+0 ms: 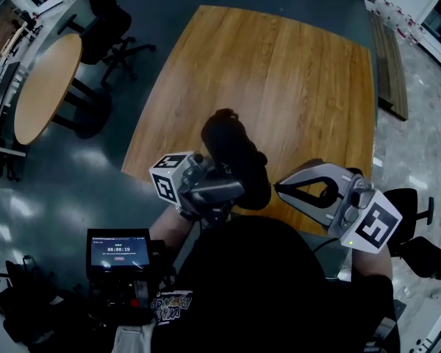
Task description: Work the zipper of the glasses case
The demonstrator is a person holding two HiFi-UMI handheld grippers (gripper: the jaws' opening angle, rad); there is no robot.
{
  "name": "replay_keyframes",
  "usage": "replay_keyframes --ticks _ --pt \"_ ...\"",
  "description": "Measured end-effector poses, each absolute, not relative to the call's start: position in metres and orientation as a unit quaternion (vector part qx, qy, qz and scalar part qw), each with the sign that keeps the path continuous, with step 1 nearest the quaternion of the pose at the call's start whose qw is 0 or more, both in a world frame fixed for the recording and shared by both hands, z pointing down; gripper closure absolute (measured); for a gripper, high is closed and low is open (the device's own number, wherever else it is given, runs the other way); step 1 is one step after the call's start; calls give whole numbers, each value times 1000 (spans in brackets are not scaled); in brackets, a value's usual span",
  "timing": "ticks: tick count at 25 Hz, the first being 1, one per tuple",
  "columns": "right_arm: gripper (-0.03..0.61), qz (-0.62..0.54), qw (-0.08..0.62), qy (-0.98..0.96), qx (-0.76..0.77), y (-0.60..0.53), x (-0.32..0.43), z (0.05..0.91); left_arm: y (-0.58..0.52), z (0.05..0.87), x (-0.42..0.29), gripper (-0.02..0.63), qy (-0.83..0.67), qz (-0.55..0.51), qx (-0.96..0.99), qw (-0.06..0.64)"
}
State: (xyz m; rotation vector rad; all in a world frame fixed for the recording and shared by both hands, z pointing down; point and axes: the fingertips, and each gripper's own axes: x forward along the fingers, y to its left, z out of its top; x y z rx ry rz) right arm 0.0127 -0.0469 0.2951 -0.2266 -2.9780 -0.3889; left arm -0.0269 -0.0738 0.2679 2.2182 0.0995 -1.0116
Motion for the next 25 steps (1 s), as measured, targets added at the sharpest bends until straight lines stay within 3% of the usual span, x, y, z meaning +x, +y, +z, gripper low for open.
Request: replay_keyframes --ticks 3,7,13,17,25 --pt "575 -81 59 -989 -113 -44 19 293 -71 263 -27 258 70 -363 867 336" --pt "575 -55 22 -991 -121 -49 20 281 -66 260 -19 351 77 -343 877 326" --pt "575 -58 -28 -996 -63 -65 15 268 -81 257 -27 354 21 -413 846 337" --pt "577 -150 15 -988 -20 -70 10 272 -94 259 -42 357 -33 -464 821 333" --pt "578 -262 93 -959 -50 -46 17 271 -83 252 -43 357 10 -477 809 344"
